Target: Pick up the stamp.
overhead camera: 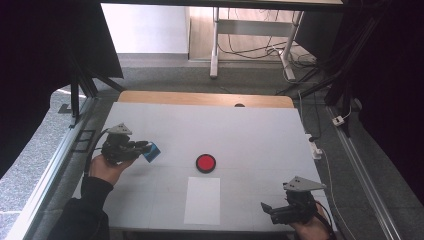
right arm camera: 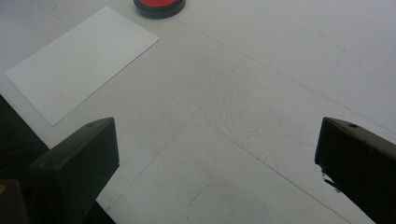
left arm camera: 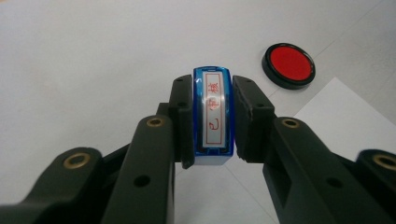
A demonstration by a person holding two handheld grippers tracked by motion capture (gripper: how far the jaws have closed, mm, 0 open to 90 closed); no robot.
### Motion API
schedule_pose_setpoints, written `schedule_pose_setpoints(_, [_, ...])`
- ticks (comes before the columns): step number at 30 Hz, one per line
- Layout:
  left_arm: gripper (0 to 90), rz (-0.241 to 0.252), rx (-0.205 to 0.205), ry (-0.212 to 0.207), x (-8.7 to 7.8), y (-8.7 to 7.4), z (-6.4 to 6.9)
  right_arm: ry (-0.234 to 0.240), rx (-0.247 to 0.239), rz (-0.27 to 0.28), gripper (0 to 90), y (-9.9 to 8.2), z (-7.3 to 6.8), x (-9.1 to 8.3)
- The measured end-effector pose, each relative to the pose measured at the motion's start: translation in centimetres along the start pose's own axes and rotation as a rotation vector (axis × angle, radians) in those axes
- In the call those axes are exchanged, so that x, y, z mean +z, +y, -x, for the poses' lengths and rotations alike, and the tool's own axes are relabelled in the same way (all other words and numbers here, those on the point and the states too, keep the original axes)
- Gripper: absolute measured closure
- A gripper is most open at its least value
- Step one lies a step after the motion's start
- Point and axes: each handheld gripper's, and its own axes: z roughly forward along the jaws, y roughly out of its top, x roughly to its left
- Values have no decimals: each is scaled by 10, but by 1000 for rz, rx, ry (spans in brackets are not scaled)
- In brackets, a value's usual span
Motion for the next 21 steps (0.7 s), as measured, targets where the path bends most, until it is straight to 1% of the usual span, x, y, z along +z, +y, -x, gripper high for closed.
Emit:
schedule_pose_setpoints(1, [711,7,1,-5,-1,0,1,1,0,0,0,0,0,0])
schedule_pose_setpoints(2, [711,29,7,-25,-4,0,3,2,0,0,0,0,0,0])
schedule_pose_setpoints(4, [711,51,9,-47,-7,1,6,4,1,-1,0,0,0,0])
schedule_pose_setpoints(5, [711,51,9,-47,-7,1,6,4,1,-1,0,0,0,0])
schedule_pose_setpoints(10, [711,86,37,-86,-13,3,16,3,2,0,0,0,0,0])
schedule_pose_setpoints(12, [711,91,47,-90,-14,4,19,2,2,1,0,0,0,0])
schedule_pose_setpoints(15, [711,108,49,-122,-15,5,25,2,5,4,0,0,1,-1])
schedule_pose_setpoints(16, [711,108,49,-122,-15,5,25,1,6,5,0,0,1,-1])
schedule_pose_setpoints(21, [711,127,69,-139,-17,5,36,2,8,6,0,0,1,-1])
